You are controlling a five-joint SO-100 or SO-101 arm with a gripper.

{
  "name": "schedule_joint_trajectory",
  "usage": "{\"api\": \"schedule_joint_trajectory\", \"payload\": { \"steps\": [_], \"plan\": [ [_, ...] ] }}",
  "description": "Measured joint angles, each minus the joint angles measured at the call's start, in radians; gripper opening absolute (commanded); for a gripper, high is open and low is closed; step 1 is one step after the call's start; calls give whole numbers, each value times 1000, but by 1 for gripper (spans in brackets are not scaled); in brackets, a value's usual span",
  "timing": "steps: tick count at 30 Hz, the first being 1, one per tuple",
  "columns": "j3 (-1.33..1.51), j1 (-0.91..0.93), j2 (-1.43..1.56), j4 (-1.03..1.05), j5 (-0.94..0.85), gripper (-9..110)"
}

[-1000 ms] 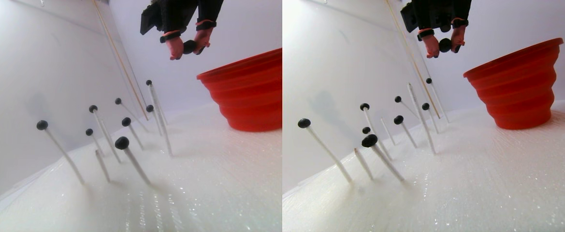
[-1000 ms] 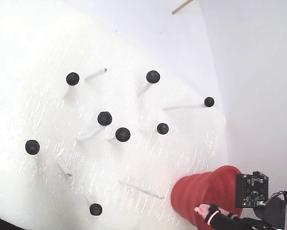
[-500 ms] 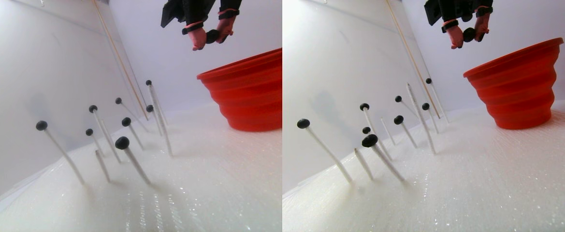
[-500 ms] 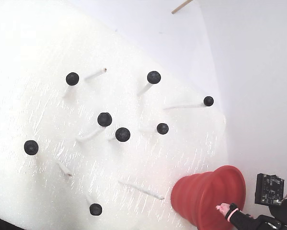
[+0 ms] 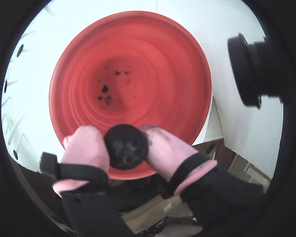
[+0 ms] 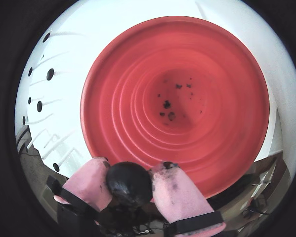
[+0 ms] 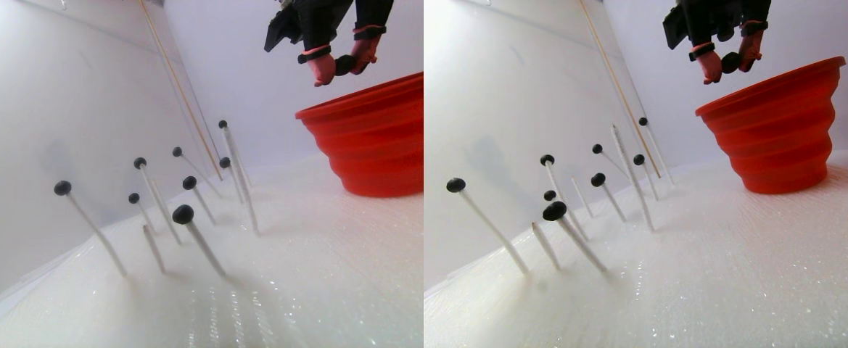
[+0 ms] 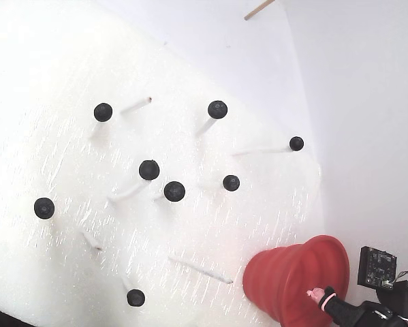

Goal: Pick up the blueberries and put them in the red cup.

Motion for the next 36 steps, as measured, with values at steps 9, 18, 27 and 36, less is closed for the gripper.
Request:
{"api": "schedule_joint_trajectory", "payload": {
  "steps": [9, 18, 27, 36],
  "plan": [
    [-2, 12, -18, -44, 0, 17],
    [-2, 12, -18, -49, 0, 19],
    [-40, 12, -18, -49, 0, 19],
    [-49, -21, -18, -49, 15, 19]
  ]
}}
